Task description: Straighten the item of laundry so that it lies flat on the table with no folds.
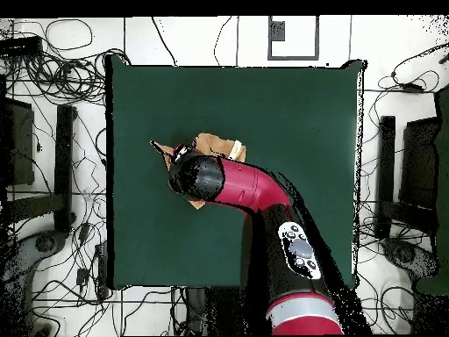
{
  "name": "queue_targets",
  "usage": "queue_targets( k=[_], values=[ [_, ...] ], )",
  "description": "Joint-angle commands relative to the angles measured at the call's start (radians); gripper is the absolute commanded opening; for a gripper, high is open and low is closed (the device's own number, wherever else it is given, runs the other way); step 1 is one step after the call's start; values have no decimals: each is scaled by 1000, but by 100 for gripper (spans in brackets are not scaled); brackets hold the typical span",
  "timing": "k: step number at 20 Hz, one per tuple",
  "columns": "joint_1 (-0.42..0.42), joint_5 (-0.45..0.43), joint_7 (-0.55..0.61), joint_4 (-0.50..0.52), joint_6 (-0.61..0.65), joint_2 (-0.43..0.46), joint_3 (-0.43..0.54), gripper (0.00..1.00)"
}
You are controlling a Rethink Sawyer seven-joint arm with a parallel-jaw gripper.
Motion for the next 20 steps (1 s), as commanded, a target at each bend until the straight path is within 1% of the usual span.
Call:
queue_targets(
  k=[1,5,9,10,12,14,17,20],
  values=[
    [37,-83,39,46,-74,8,39,0],
    [22,-99,56,85,-80,-19,45,0],
    [21,-108,65,91,-75,-36,43,0],
    [35,-109,72,70,-70,-28,30,0],
    [55,-124,98,93,-96,-48,2,0],
    [80,-132,135,129,-117,-74,-31,0],
    [91,-124,170,195,-143,-109,-42,0],
    [109,-103,196,269,-136,-169,-58,0]
  ],
)
